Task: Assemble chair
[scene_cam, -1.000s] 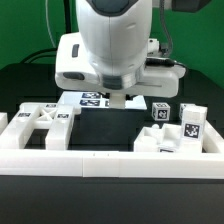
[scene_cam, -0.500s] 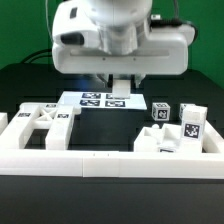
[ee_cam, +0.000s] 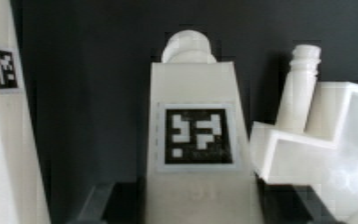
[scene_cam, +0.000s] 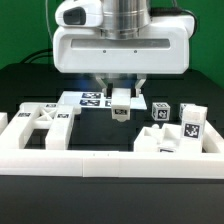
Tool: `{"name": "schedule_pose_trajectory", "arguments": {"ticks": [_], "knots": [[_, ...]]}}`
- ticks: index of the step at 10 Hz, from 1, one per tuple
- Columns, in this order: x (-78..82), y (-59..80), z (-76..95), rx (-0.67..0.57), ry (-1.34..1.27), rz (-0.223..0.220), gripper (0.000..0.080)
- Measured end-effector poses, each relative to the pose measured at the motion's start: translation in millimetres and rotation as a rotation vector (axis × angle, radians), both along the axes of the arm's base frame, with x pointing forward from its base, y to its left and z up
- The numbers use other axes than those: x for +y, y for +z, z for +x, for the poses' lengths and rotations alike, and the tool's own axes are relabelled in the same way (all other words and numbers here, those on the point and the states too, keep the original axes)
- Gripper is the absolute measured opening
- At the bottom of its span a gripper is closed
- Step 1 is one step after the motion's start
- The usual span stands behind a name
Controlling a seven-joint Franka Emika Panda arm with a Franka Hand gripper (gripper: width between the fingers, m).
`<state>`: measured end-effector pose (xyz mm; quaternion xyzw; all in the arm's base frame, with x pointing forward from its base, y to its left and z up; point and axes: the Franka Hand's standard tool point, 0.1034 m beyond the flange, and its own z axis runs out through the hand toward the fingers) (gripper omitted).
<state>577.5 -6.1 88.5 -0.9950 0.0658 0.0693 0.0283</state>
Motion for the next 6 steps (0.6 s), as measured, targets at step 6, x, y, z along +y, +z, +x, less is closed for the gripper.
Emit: {"name": "schedule_pose_trajectory", "arguments": {"ticks": [6], "knots": [[3.0,11.8,25.4,-0.344,-0.005,-0.060,0.0284]]}}
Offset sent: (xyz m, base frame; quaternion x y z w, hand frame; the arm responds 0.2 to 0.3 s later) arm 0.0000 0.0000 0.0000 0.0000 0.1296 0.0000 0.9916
